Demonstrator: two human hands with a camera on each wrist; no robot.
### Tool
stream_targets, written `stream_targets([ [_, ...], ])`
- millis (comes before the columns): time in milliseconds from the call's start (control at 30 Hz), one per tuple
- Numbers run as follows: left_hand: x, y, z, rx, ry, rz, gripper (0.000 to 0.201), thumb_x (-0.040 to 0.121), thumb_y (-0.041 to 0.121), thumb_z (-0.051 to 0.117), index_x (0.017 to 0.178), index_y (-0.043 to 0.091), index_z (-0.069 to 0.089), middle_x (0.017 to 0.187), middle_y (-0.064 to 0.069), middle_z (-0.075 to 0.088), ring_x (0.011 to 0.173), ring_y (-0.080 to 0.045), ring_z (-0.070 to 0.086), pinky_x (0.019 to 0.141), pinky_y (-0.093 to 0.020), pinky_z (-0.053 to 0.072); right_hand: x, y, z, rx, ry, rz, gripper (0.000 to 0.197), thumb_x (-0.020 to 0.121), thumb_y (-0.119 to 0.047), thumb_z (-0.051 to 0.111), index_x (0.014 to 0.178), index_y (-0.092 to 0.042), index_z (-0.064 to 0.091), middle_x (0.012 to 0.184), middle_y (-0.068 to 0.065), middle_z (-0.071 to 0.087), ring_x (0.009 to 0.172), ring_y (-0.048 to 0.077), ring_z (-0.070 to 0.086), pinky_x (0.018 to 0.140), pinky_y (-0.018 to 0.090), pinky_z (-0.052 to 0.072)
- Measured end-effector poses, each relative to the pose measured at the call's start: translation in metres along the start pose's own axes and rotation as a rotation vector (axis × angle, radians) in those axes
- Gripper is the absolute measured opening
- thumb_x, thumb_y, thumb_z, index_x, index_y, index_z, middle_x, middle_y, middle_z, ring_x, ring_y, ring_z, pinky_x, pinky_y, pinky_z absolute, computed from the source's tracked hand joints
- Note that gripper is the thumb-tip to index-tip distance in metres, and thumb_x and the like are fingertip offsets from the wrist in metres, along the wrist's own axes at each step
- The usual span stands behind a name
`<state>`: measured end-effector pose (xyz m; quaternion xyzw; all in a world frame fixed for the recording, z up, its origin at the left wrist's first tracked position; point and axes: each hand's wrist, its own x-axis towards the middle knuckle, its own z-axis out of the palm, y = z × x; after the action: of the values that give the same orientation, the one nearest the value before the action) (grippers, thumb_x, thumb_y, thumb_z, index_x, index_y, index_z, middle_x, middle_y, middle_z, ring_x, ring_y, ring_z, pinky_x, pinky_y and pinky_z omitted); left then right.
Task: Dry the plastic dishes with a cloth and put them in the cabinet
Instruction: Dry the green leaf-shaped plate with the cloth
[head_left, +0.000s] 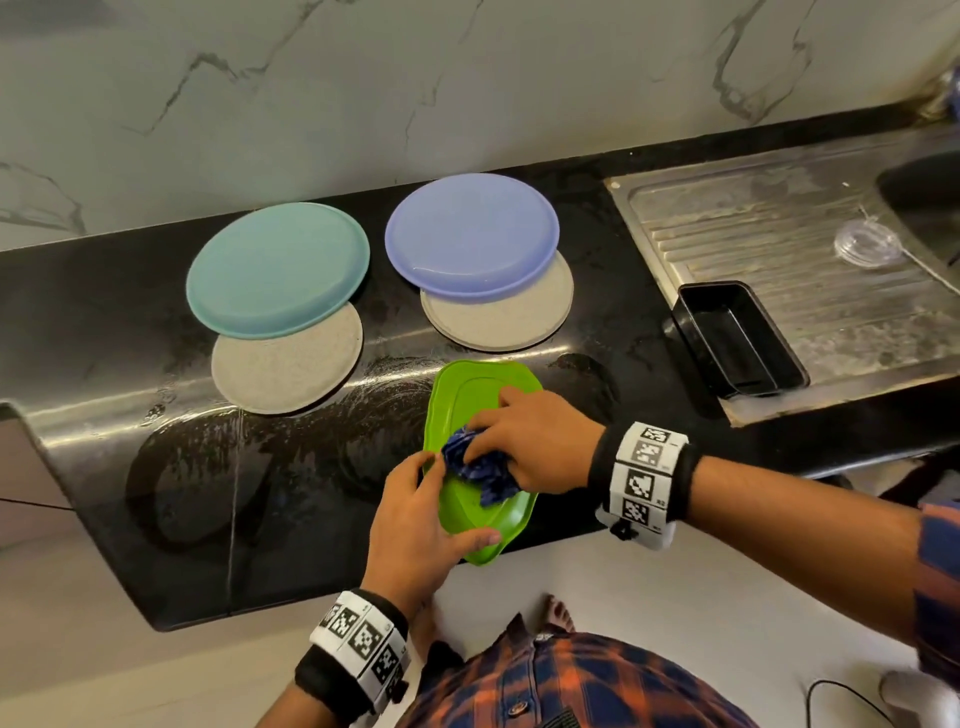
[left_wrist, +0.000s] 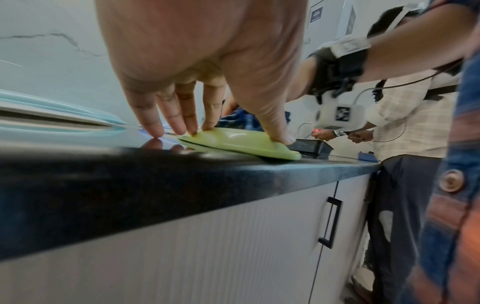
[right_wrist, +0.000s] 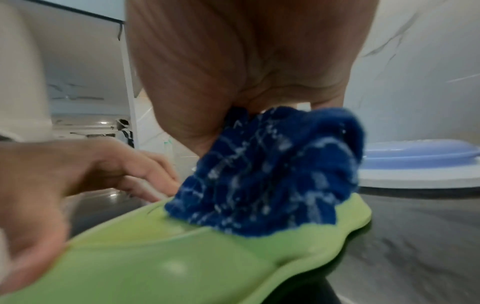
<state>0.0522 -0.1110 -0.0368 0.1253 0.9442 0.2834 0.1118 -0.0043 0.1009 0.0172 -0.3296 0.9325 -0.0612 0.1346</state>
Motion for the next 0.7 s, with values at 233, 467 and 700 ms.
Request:
stream_targets([
  [233,-0.014,0.006,0.007,0.156,0.132,0.063,0.089,0.064,0.079,0.062,0.12,0.011,0.067,0.112,-0.003,0.062,0.101,-0.025,0.059,0.08,-0.04,0.055,0.054,0.042,-0.025,-0.022,0.066,0.283,0.045,0.089,-0.037,0.06,0.134,-0.041,0.055,0.132,-0.01,0.057,0.109,0.028,0.047,0.075,0.034,0.037],
  [467,-0.014,0.007,0.009,0.192,0.151,0.079,0.086,0.069,0.083,0.054,0.115,0.012,0.071,0.112,-0.003,0.065,0.099,-0.025,0.064,0.073,-0.037,0.057,0.078,0.029,-0.04,-0.011,-0.133,0.204,0.04,0.079,-0.028,0.054,0.116,-0.035,0.065,0.11,-0.006,0.066,0.094,0.023,0.04,0.076,0.041,0.048],
  [700,-0.017,0.012,0.003,0.229,0.162,0.13,0.067,0.074,0.079,0.049,0.098,0.022,0.073,0.099,0.007,0.061,0.064,-0.017,0.064,0.045,-0.029,0.044,0.063,-0.026,-0.026,-0.168,-0.194,-0.171,0.04,0.08,-0.036,0.063,0.119,-0.041,0.067,0.111,-0.016,0.066,0.103,0.022,0.045,0.076,0.037,0.05],
])
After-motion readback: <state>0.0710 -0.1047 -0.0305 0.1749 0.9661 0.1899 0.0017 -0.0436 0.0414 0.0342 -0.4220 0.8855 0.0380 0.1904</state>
